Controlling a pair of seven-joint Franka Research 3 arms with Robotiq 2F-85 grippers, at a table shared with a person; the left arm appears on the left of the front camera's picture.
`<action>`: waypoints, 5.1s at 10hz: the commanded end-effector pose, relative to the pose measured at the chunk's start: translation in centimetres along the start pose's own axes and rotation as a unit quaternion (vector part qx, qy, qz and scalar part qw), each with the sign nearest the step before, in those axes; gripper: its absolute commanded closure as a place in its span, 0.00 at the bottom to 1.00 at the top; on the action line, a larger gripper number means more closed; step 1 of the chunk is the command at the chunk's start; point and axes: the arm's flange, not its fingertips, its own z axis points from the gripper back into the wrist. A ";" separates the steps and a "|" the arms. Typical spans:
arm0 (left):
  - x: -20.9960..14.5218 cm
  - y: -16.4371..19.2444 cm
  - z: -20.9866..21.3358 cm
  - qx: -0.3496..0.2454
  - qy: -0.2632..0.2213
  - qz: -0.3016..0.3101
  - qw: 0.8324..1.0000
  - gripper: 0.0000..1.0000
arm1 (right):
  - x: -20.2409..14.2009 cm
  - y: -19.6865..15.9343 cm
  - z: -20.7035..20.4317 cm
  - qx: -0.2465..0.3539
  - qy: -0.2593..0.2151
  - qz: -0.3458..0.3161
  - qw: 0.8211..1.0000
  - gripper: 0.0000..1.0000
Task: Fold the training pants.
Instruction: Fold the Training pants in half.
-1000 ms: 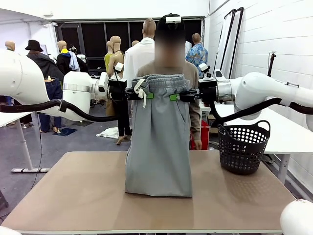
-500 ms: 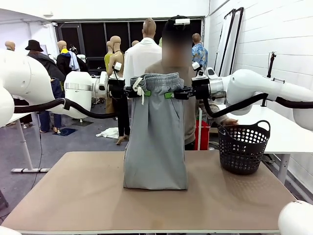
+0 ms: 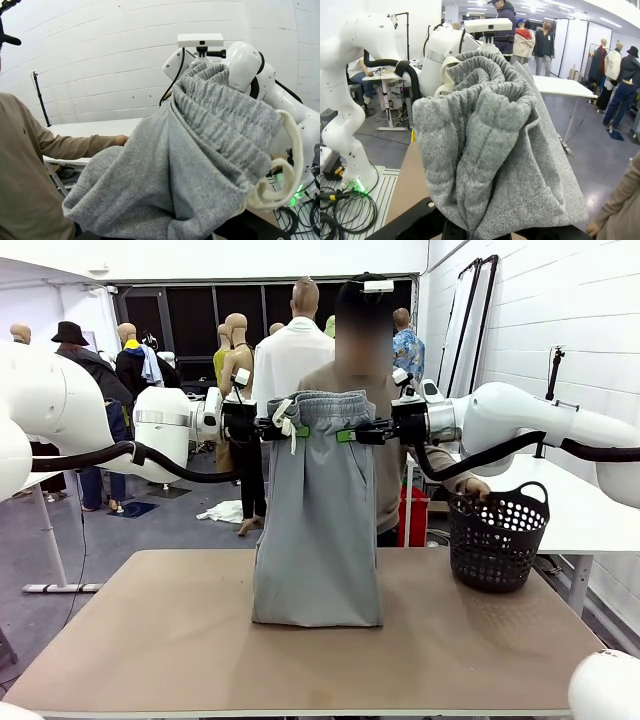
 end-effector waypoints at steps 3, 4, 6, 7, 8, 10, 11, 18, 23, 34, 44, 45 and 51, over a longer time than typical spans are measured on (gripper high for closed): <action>0.1 1.6 -0.5 0.002 0.005 -0.009 1.000 1.00 | 0.2 -1.1 -0.2 0.011 -0.004 0.005 1.000 1.00; 0.3 3.1 -1.0 0.006 0.020 -0.017 1.000 1.00 | 0.4 -2.8 -0.3 0.013 -0.006 0.005 1.000 1.00; 0.9 5.1 -1.6 0.006 0.036 -0.021 0.999 1.00 | 0.5 -5.3 -0.6 0.021 -0.006 0.003 1.000 1.00; 1.2 6.1 -1.7 0.010 0.038 -0.022 0.999 1.00 | 0.8 -6.5 -0.7 0.019 -0.007 0.002 1.000 1.00; 1.6 7.5 -1.6 0.015 0.045 -0.027 0.999 1.00 | 1.2 -7.9 -1.1 0.017 -0.002 0.009 1.000 1.00; 2.7 9.9 -2.1 0.019 0.050 -0.032 0.998 1.00 | 2.9 -10.1 -1.3 0.016 0.004 0.029 0.999 1.00; 3.2 11.0 -2.2 0.023 0.052 -0.040 0.998 1.00 | 3.8 -11.2 -1.2 0.011 0.006 0.043 0.999 1.00; 2.9 12.3 -1.3 0.043 0.038 -0.062 0.996 1.00 | 3.3 -13.3 -0.2 -0.003 0.003 0.070 0.998 1.00; 2.6 13.7 -1.1 0.057 0.042 -0.069 0.995 1.00 | 2.3 -14.9 -0.3 -0.013 -0.010 0.071 0.997 1.00; -0.2 15.6 -1.2 0.068 0.013 -0.077 0.995 1.00 | -1.0 -18.3 -1.6 -0.018 -0.009 0.096 0.995 1.00; -3.9 5.1 -2.1 0.018 0.017 0.096 0.995 1.00 | -4.9 -9.1 -4.2 0.028 0.037 -0.056 0.997 1.00; -4.8 4.0 -2.0 0.020 0.008 0.109 0.994 1.00 | -5.8 -7.9 -4.1 0.029 0.043 -0.066 0.996 1.00; -9.6 -0.3 -0.6 0.068 -0.037 0.169 0.983 1.00 | -10.1 -3.5 -2.9 0.018 0.053 -0.142 0.988 1.00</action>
